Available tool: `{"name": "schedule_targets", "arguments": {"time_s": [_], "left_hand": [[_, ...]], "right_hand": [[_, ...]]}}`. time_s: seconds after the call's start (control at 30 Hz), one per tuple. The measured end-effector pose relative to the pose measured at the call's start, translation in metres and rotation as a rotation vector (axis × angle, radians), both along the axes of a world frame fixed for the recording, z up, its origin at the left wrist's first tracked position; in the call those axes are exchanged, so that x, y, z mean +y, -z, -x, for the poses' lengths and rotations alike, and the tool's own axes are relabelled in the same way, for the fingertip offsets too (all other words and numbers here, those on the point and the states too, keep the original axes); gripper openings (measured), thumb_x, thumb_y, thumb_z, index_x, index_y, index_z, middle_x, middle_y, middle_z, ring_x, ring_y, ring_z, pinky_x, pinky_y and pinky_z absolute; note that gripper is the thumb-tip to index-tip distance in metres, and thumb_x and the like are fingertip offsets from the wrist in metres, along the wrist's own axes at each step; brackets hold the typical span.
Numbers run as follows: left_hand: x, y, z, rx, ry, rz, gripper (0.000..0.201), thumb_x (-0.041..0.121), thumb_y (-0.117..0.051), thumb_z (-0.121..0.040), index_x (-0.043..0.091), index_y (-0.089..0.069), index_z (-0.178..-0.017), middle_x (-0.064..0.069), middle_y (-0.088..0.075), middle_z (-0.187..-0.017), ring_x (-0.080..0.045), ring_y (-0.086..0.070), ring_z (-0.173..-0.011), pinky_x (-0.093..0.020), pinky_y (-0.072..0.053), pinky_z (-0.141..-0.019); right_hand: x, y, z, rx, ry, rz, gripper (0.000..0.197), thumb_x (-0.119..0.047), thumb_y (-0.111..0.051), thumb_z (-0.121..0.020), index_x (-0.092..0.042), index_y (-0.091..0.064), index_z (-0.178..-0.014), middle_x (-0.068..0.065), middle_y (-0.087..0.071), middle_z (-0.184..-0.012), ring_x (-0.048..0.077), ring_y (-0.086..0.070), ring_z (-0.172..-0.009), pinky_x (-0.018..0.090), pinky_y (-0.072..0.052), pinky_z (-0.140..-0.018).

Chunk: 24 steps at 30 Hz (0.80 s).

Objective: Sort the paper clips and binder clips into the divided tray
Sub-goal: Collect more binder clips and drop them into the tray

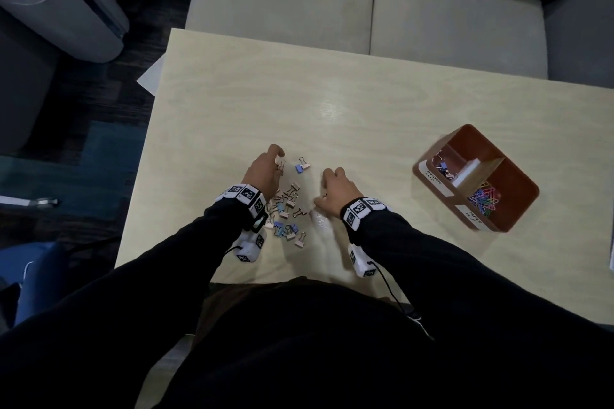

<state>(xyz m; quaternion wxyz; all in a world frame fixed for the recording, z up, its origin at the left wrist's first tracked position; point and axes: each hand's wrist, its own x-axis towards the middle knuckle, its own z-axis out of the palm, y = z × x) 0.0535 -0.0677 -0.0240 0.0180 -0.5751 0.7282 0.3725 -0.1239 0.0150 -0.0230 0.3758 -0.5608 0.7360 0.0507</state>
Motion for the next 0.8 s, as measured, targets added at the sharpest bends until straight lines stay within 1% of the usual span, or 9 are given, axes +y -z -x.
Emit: {"name": "schedule_targets", "arguments": {"time_s": [0.07,0.13,0.2,0.27,0.33,0.47,0.57,0.63,0.8], "left_hand": [[-0.003,0.001,-0.002,0.043,-0.047,-0.015,0.02,0.006,-0.054,-0.089,0.013,-0.053,-0.108,-0.014,-0.061,-0.097,-0.031,-0.059,-0.083,-0.034,-0.044,-0.071],[-0.002,-0.003,0.0,0.091,-0.121,-0.043,0.016,0.006,-0.05,-0.088,0.013,-0.057,-0.1,-0.015,-0.062,-0.096,-0.031,-0.06,-0.081,-0.034,-0.046,-0.071],[-0.001,-0.01,0.003,0.145,-0.188,-0.08,0.02,0.003,-0.041,-0.089,0.01,-0.058,-0.094,-0.014,-0.063,-0.086,-0.028,-0.059,-0.069,-0.031,-0.045,-0.065],[0.001,-0.013,0.006,0.207,-0.226,-0.115,0.021,0.006,-0.037,-0.09,0.005,-0.058,-0.089,-0.021,-0.065,-0.079,-0.027,-0.058,-0.06,-0.033,-0.048,-0.06],[0.002,-0.014,0.009,0.208,-0.223,-0.111,0.028,0.019,-0.037,-0.088,0.0,-0.057,-0.085,-0.023,-0.066,-0.077,-0.028,-0.057,-0.06,-0.038,-0.049,-0.064],[0.007,-0.01,0.015,0.065,-0.16,-0.037,0.035,0.038,-0.052,-0.091,0.005,-0.048,-0.082,-0.007,-0.051,-0.073,-0.019,-0.043,-0.061,-0.032,-0.032,-0.056],[0.016,-0.004,0.018,-0.011,-0.032,-0.035,0.03,0.036,-0.055,-0.093,0.01,-0.044,-0.085,-0.012,-0.06,-0.081,-0.029,-0.055,-0.073,-0.037,-0.043,-0.064],[0.02,0.0,0.017,-0.045,0.037,-0.058,0.031,0.04,-0.052,-0.094,0.01,-0.042,-0.091,-0.013,-0.065,-0.083,-0.032,-0.062,-0.074,-0.041,-0.05,-0.065],[0.026,0.002,0.023,-0.185,0.161,0.022,0.03,0.037,-0.043,-0.095,0.009,-0.037,-0.105,-0.014,-0.066,-0.082,-0.034,-0.063,-0.069,-0.035,-0.043,-0.057]], "right_hand": [[-0.001,0.003,0.005,-0.105,0.144,-0.006,0.015,-0.025,-0.056,-0.081,-0.011,-0.054,-0.085,0.013,-0.053,-0.101,0.032,-0.061,-0.079,0.044,-0.055,-0.075],[-0.001,0.009,0.01,-0.193,0.287,0.014,0.019,-0.022,-0.049,-0.082,-0.009,-0.057,-0.071,0.02,-0.061,-0.093,0.036,-0.065,-0.076,0.045,-0.058,-0.072],[-0.002,0.007,0.015,-0.235,0.37,0.002,0.028,-0.014,-0.043,-0.085,-0.007,-0.063,-0.065,0.021,-0.067,-0.086,0.034,-0.065,-0.072,0.037,-0.054,-0.067],[-0.003,0.004,0.02,-0.283,0.436,0.009,0.035,-0.006,-0.041,-0.083,-0.013,-0.063,-0.057,0.014,-0.067,-0.071,0.027,-0.057,-0.06,0.031,-0.046,-0.061],[-0.006,0.001,0.024,-0.336,0.528,0.009,0.033,-0.007,-0.042,-0.079,-0.015,-0.062,-0.054,0.007,-0.063,-0.063,0.022,-0.051,-0.052,0.028,-0.042,-0.056],[-0.02,0.002,0.017,-0.287,0.438,0.04,0.017,-0.023,-0.051,-0.087,-0.017,-0.052,-0.07,0.001,-0.055,-0.069,0.021,-0.049,-0.062,0.03,-0.037,-0.058],[-0.033,0.001,0.006,-0.174,0.251,0.063,0.021,-0.038,-0.054,-0.091,-0.019,-0.049,-0.082,0.004,-0.061,-0.078,0.026,-0.058,-0.072,0.036,-0.048,-0.068],[-0.042,-0.001,-0.001,-0.093,0.194,0.095,0.027,-0.043,-0.055,-0.09,-0.017,-0.049,-0.093,0.005,-0.062,-0.08,0.029,-0.058,-0.072,0.037,-0.048,-0.066],[-0.057,0.0,-0.015,0.026,0.071,0.122,0.034,-0.042,-0.057,-0.091,-0.014,-0.045,-0.106,0.009,-0.065,-0.093,0.033,-0.062,-0.082,0.034,-0.045,-0.065]]}}
